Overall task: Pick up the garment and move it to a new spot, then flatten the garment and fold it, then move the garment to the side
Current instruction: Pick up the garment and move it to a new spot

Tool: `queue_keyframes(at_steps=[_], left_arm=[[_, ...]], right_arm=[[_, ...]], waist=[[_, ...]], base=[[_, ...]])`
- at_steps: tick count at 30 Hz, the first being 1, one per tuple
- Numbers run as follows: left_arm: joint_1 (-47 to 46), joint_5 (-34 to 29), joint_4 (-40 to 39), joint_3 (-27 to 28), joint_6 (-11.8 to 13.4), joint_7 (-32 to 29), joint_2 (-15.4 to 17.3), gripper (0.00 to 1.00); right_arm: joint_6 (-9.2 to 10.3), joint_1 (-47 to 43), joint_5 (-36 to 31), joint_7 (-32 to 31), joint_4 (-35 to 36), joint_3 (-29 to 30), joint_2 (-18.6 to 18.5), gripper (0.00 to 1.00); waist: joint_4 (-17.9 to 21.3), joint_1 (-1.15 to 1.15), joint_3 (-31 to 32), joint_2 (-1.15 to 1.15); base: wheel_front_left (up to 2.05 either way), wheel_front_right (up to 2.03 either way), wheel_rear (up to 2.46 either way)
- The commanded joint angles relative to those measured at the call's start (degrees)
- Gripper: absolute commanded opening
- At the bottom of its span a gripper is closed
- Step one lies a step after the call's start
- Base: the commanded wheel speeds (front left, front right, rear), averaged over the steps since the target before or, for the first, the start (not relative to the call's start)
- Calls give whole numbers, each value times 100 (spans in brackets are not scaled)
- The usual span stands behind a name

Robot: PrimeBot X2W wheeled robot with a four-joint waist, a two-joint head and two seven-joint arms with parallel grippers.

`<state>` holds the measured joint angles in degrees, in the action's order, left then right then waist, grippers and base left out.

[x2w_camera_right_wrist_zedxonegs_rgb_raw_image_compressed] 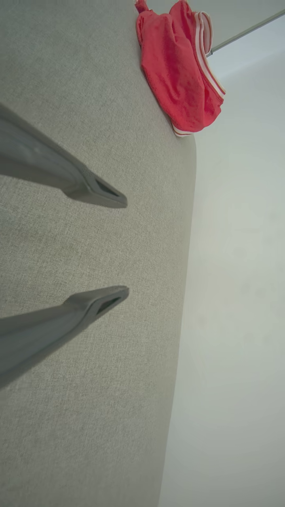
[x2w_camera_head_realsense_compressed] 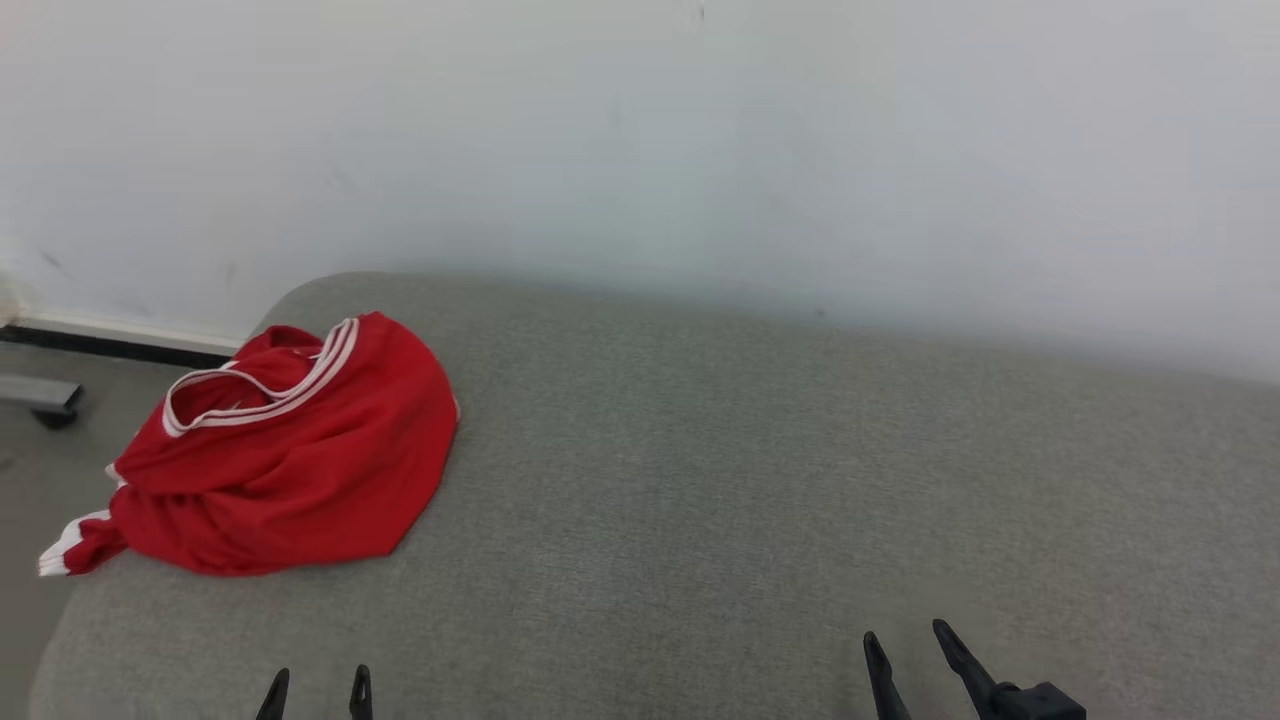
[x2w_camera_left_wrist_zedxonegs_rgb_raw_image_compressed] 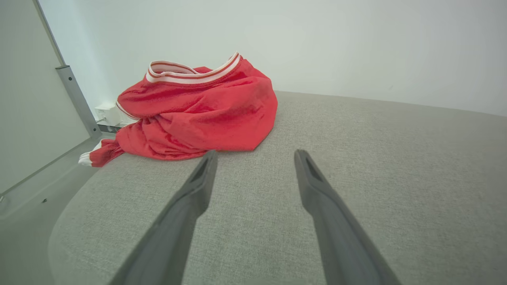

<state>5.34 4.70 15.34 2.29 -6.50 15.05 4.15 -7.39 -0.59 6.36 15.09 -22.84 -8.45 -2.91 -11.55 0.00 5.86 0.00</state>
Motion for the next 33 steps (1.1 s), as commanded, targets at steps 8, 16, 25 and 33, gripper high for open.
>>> queue_keyframes(at_steps=[8,16,25,33], left_arm=[[64,-23,-41,62,36,19,111,100],[106,94,-181,238,121,20,100,100],[277,207,-476,487,267,20,10,100],[358,213,-585,598,277,20,-37,100]], right_arm=[[-19,-2,141,9,38,-80,3,100],[-19,246,130,8,-8,-282,0,100],[-19,694,172,8,-254,-626,-1,100],[-19,854,241,9,-363,-758,0,100]], waist=[[-1216,0,-56,0],[-1629,0,-271,0],[-1767,0,-474,0],[-1789,0,-518,0]], base=[[0,0,0],[0,0,0],[0,0,0],[0,0,0]])
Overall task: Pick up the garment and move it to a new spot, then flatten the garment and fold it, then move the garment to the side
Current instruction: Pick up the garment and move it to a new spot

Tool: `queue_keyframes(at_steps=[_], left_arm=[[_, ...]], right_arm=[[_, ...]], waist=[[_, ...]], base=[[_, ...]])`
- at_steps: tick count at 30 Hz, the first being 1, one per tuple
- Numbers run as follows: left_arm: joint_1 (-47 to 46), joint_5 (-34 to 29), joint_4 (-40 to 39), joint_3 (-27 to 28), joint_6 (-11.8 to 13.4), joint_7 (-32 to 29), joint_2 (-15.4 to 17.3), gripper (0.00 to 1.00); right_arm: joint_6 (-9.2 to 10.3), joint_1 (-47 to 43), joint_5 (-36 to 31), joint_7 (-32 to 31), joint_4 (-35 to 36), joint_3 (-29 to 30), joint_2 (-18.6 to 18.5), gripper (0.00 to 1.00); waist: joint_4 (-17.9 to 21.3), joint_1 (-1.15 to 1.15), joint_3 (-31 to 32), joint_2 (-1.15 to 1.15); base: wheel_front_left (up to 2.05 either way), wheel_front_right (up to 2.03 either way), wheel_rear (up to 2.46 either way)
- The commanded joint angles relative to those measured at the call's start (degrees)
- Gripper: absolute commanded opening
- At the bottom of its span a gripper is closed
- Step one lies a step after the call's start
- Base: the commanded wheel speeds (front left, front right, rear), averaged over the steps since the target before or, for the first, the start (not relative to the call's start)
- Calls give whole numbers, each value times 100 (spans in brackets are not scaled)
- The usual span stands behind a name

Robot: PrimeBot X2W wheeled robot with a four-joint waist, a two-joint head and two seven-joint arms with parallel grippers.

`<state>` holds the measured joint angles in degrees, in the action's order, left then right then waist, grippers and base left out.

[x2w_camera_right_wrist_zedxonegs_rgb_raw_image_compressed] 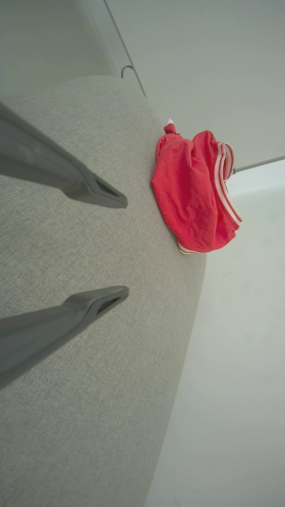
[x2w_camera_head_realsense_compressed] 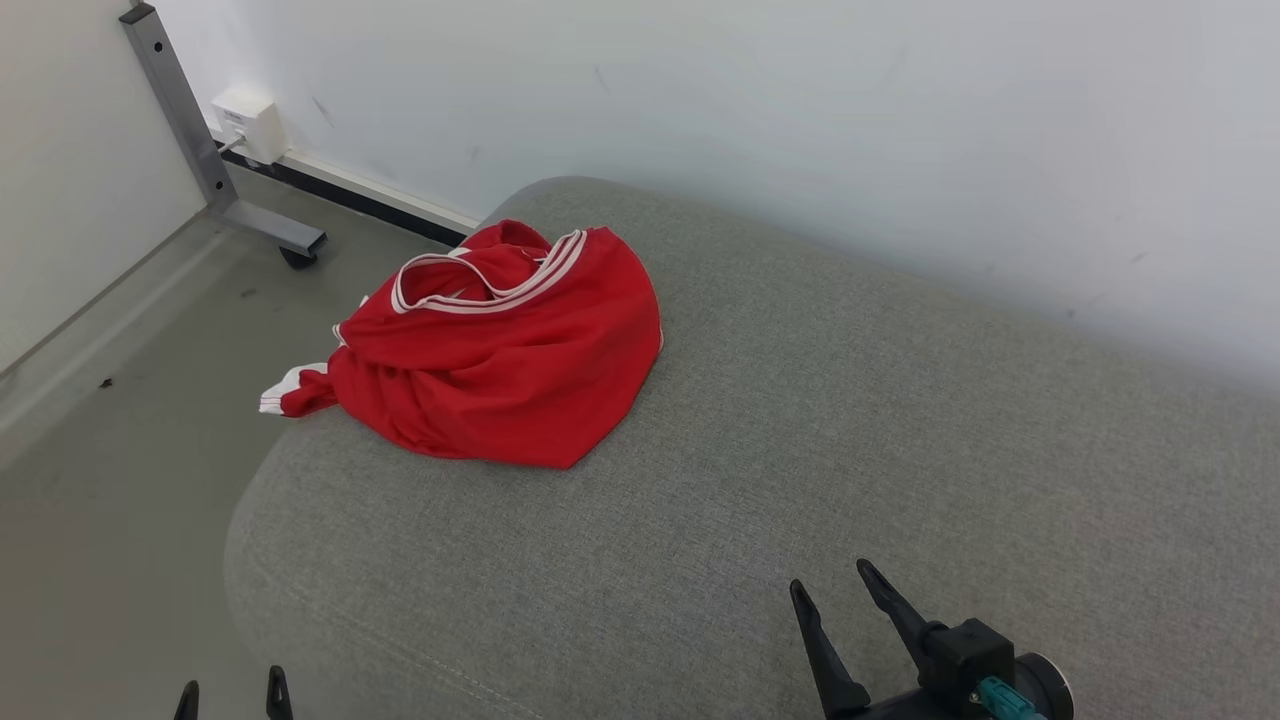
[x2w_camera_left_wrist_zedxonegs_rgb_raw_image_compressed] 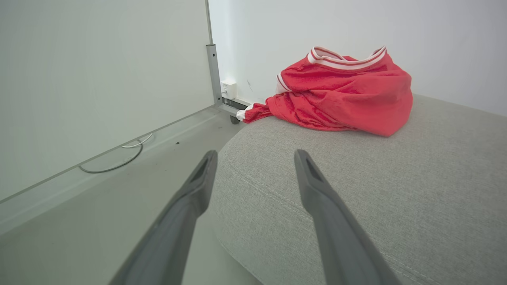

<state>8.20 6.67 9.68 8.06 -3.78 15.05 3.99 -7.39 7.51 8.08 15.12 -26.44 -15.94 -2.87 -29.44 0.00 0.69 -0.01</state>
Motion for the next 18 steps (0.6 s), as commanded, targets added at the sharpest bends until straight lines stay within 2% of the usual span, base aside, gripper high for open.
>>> queue_keyframes(at_steps=[1,6,12,16,18], left_arm=[[94,10,1,30,-12,20,-26,100],[-77,28,194,11,-81,20,-10,100],[-754,127,623,-81,-188,-119,217,100],[-1622,283,1022,-189,-276,-491,456,100],[-1974,431,1199,-180,-309,-760,574,100]], right_arm=[[-19,20,74,5,-12,-17,-3,100],[-19,-98,60,5,9,70,-3,100],[-19,-243,-43,5,63,232,-3,100],[-19,-476,-120,5,152,426,-3,100],[-19,-499,-209,2,223,400,-1,100]], waist=[[3,0,2,1],[11,0,11,1],[7,0,1,1],[12,0,13,1],[176,0,-121,1]], base=[[0,0,0],[0,0,0],[0,0,0],[0,0,0],[0,0,0]])
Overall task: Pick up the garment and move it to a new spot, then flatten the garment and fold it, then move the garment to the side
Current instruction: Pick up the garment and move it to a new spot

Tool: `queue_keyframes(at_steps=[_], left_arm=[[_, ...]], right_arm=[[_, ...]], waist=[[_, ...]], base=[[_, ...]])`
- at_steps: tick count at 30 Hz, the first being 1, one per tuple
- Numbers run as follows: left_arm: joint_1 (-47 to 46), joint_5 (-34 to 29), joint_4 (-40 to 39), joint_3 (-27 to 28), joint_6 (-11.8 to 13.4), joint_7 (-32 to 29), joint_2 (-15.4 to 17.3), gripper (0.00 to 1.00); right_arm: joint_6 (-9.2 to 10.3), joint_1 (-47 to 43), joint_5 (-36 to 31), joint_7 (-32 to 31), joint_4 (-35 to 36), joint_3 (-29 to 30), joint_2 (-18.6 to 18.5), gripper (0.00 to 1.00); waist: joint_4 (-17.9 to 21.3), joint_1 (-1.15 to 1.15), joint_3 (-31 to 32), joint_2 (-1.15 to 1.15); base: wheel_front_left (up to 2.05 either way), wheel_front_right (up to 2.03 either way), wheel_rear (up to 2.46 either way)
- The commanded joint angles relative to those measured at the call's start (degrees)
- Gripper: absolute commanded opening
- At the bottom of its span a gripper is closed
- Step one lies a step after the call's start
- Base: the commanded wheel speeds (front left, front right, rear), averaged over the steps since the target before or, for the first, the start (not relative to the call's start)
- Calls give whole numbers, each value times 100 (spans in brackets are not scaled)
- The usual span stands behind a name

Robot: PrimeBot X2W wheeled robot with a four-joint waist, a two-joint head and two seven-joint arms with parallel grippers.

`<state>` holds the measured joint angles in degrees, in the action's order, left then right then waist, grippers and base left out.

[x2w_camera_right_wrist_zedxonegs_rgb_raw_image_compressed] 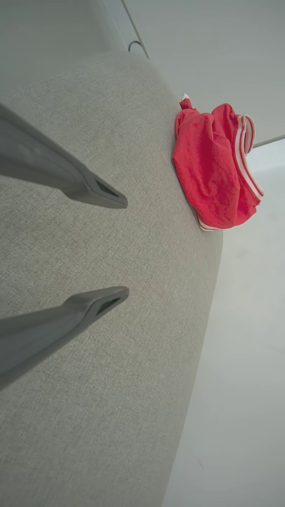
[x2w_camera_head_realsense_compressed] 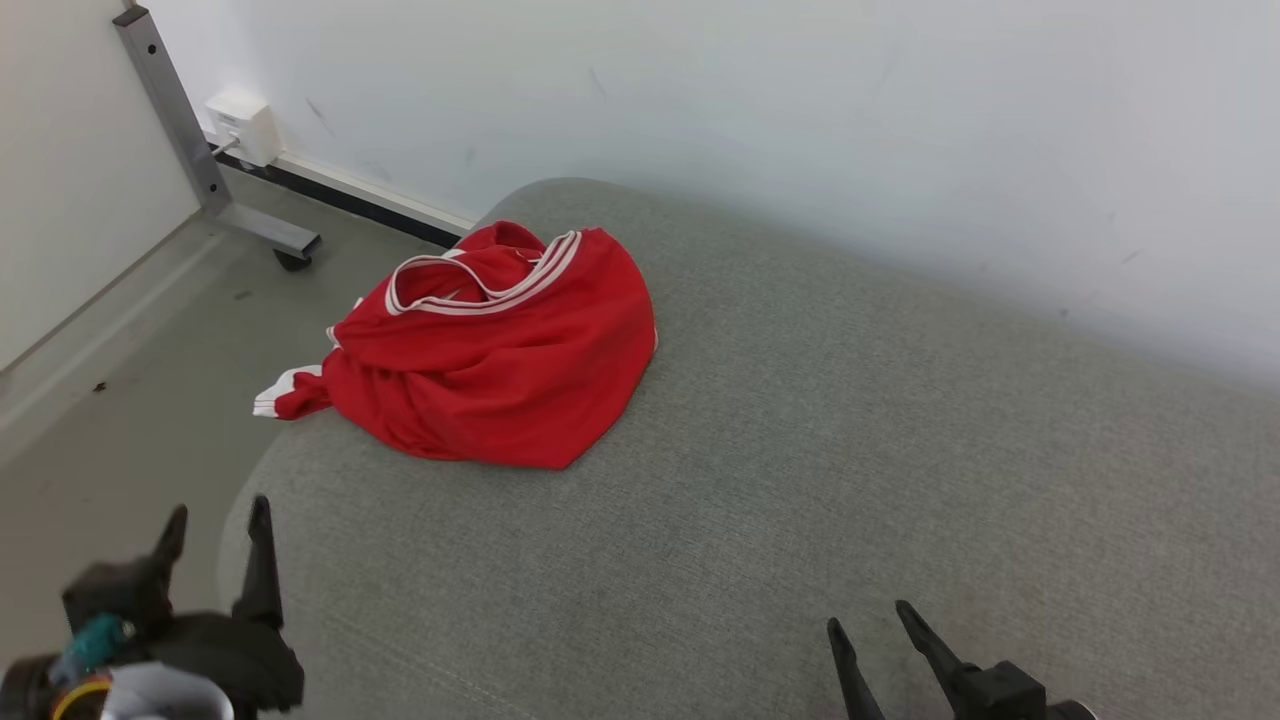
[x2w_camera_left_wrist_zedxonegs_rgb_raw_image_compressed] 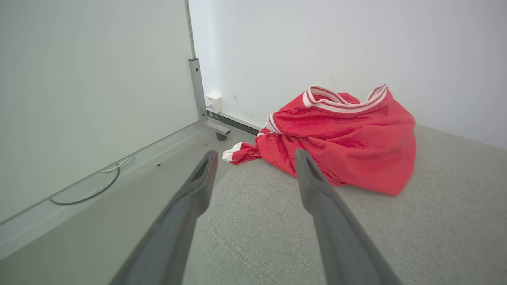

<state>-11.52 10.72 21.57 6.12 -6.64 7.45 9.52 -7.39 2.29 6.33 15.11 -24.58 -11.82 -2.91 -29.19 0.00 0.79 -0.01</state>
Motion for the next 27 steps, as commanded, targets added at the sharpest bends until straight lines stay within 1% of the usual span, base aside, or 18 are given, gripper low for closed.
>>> queue_keyframes(at_steps=[1,4,5,7,8,10,11,13,17,21,24,27], left_arm=[[-187,122,78,29,-36,-153,61,100],[-729,390,311,112,-44,-542,252,100],[-877,561,384,76,-61,-716,241,100],[-1160,755,483,99,-79,-985,413,100],[-1296,1006,524,141,-74,-1134,452,100],[-1507,1266,546,120,-80,-1456,597,100],[-1602,1550,511,109,-83,-1647,628,100],[-1745,1860,399,68,-82,-2003,883,100],[-1884,2714,31,229,-80,-2574,1234,100],[-1995,3438,-215,566,-81,-3159,1544,100],[-1990,3704,-374,773,-26,-3612,1857,100],[-2003,3873,-465,870,16,-4023,2080,100]], right_arm=[[-19,36,-92,-25,86,-30,2,100],[-18,120,-264,-142,233,-61,-13,100],[-18,156,-313,-180,308,-55,-45,100],[-14,229,-375,-268,474,-62,-108,100],[-14,268,-394,-309,568,-51,-137,100],[-14,329,-419,-389,739,-42,-194,100],[-14,364,-432,-416,829,-47,-218,100],[-14,411,-451,-464,989,9,-280,100],[-14,524,-468,-509,1276,38,-278,100],[-14,620,-452,-491,1426,74,-213,100],[-14,705,-401,-429,1435,104,-142,100],[-14,777,-361,-347,1354,92,-93,100]], waist=[[271,0,-225,1],[666,0,-544,1],[794,0,-660,1],[1086,0,-908,1],[1234,0,-1038,1],[1519,0,-1279,1],[1671,0,-1402,1],[1924,0,-1626,1],[2422,0,-2082,1],[2810,0,-2442,1],[3021,0,-2624,1],[3154,0,-2721,1]], base=[[0,0,0],[0,0,0],[0,0,0],[0,0,0],[0,0,0],[0,0,0],[0,0,0],[0,0,0],[0,0,0],[0,0,0],[0,0,0],[0,0,0]])
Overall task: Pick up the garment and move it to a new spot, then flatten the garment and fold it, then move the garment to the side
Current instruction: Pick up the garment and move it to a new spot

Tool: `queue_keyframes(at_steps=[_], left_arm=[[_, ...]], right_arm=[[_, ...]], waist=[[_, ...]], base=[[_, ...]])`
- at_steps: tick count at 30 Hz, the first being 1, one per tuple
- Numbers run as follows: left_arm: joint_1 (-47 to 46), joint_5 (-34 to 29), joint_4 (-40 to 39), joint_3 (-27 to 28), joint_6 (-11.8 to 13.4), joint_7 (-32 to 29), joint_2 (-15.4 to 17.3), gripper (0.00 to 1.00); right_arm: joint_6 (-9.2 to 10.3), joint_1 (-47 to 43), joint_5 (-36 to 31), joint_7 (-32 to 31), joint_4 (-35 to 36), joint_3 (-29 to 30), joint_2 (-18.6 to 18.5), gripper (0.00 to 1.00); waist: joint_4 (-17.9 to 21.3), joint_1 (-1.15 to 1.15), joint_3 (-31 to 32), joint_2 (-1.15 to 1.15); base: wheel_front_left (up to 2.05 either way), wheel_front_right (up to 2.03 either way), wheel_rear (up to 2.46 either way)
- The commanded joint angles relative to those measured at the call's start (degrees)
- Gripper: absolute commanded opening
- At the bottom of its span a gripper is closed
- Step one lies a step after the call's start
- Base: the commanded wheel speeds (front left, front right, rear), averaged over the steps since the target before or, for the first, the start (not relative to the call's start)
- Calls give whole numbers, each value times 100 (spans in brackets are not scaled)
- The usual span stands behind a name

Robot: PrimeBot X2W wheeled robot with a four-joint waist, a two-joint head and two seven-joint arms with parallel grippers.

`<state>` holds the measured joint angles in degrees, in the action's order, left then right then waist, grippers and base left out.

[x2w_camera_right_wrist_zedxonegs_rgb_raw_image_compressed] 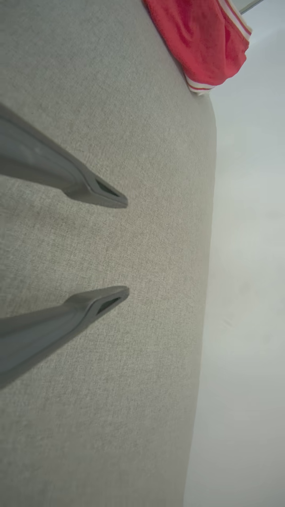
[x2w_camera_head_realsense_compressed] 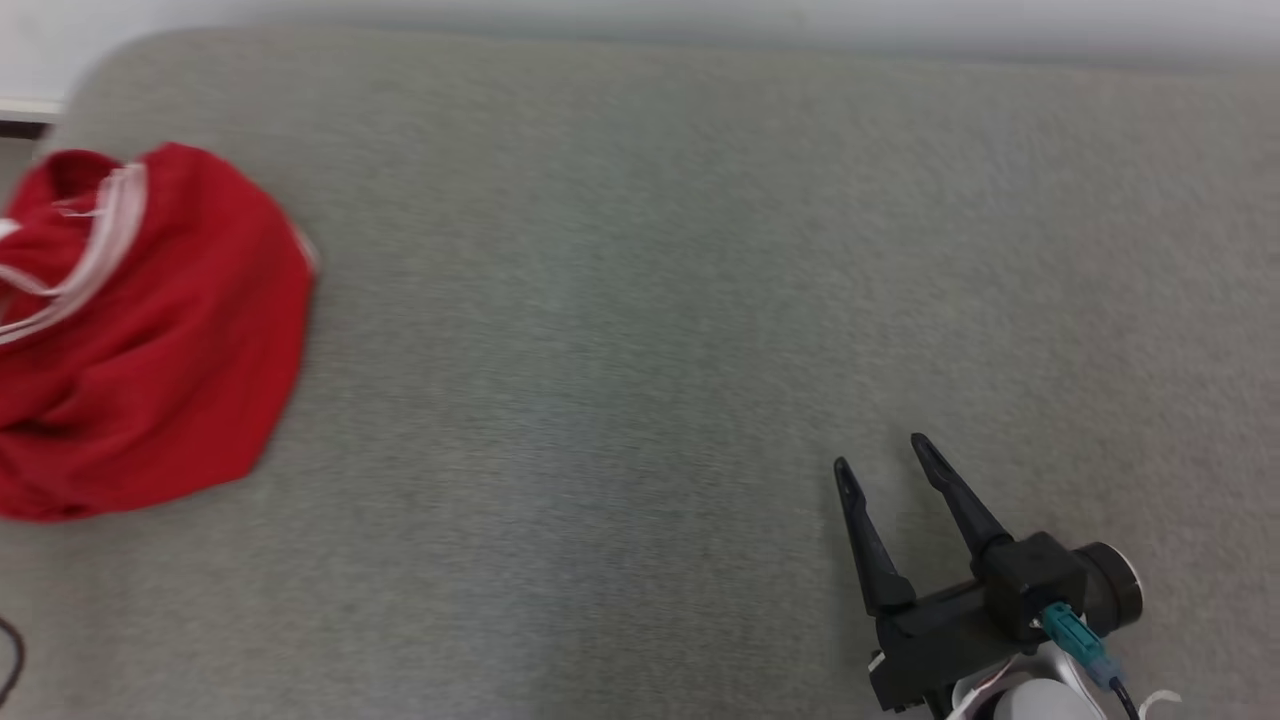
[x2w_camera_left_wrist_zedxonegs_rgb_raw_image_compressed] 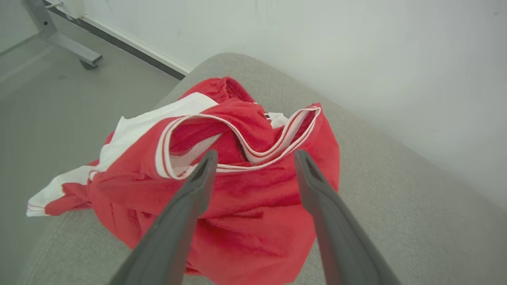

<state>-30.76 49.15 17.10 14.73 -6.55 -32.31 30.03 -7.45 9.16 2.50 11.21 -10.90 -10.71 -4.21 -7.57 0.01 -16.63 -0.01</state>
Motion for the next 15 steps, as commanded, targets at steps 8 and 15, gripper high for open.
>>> queue_keyframes(at_steps=[8,15], left_arm=[[48,173,-212,52,224,-612,250,100],[246,-66,-146,-57,382,-706,407,100]], right_arm=[[-7,262,110,196,-256,-177,111,100],[-6,308,158,244,-398,-194,117,100]], waist=[[1181,-1,-1070,1],[1310,-1,-1109,1]], base=[[0,0,0],[0,0,0]])
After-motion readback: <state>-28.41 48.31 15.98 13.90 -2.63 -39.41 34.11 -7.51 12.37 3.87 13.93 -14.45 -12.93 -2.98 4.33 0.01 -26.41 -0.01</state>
